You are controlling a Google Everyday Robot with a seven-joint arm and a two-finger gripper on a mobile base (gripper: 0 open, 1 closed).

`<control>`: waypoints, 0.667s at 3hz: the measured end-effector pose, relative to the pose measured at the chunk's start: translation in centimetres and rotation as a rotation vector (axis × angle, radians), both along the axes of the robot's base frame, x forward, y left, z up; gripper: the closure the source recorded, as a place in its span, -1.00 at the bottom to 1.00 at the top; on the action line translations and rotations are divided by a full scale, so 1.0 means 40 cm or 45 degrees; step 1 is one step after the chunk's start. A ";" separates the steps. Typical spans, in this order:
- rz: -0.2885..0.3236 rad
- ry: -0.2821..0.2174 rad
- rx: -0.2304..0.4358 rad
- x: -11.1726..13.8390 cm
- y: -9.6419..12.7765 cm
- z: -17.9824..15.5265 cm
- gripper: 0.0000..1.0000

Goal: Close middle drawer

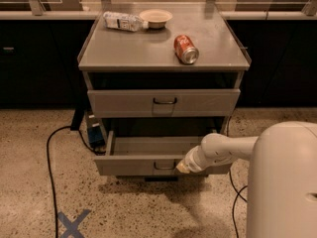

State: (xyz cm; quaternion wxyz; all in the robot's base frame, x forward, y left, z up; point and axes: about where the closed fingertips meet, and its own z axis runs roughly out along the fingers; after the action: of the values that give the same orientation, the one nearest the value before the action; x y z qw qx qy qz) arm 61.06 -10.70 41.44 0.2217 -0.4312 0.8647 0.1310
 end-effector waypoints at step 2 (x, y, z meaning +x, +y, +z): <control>-0.052 -0.069 0.000 0.087 -0.012 -0.004 1.00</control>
Offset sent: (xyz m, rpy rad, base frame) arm 0.0721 -0.0129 0.0061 0.0100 -0.1188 -0.0895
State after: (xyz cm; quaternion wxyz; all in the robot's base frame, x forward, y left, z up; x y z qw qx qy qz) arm 64.52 -11.17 41.29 0.2477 -0.4167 0.8671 0.1149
